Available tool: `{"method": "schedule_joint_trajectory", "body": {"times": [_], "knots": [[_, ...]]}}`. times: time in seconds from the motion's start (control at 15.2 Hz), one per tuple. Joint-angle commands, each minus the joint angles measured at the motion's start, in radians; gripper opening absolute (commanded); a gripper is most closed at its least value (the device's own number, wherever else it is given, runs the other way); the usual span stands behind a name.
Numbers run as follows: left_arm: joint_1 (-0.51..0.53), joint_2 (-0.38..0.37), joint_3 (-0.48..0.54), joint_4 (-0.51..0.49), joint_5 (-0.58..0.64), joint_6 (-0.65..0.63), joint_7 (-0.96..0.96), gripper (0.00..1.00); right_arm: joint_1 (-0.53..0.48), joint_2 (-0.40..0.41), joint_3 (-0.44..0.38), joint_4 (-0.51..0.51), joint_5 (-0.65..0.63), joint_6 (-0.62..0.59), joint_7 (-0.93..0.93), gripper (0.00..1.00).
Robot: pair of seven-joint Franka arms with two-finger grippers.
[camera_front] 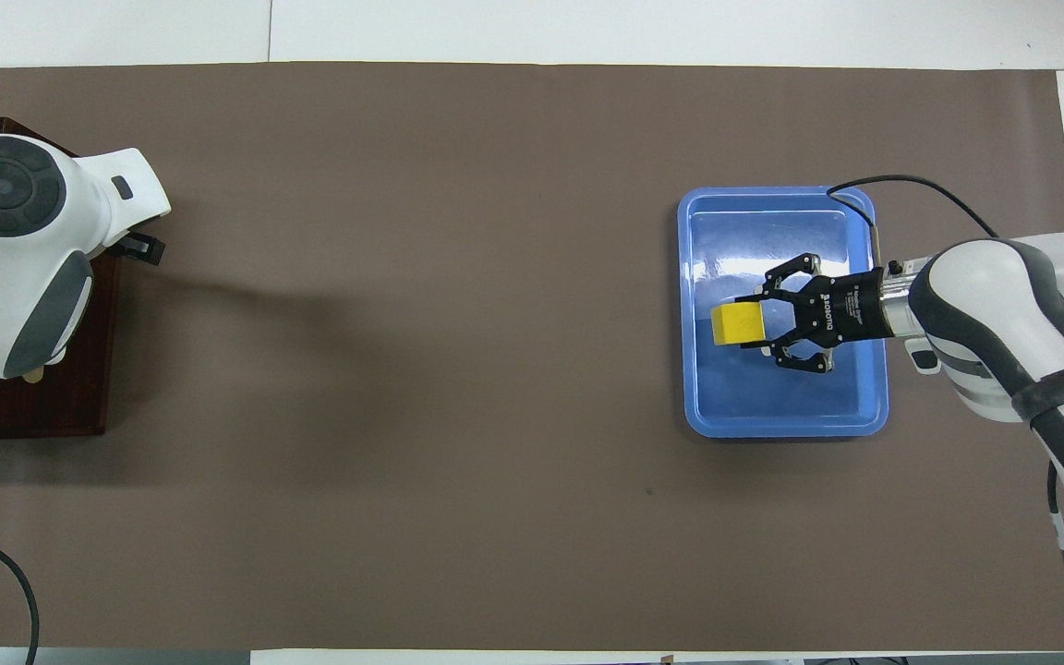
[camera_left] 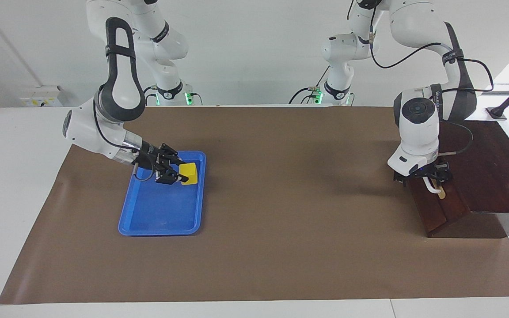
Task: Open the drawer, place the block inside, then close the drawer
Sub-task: 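Lift the cube with the right gripper toward the left gripper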
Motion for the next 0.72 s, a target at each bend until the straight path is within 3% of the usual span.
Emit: {"method": "schedule_joint_trajectory", "body": {"times": [0.0,0.26,0.46,0.66], "knots": [[0.016,-0.041,-0.006,-0.067,0.017,0.026,-0.005,1.0,0.005,0.005,0.005,0.113,-0.031,-0.088,0.121,0.0],[-0.083,-0.037,-0.012,-0.077,-0.02,0.017,-0.195,1.0,0.077,0.011,0.006,0.211,-0.03,-0.106,0.312,0.0],[-0.225,-0.028,-0.006,-0.009,-0.231,-0.058,-0.284,1.0,0.156,0.023,0.006,0.251,-0.031,-0.09,0.415,0.0],[-0.294,-0.029,-0.009,-0.009,-0.238,-0.081,-0.386,1.0,0.227,0.026,0.006,0.25,-0.031,-0.027,0.483,0.0]]}}
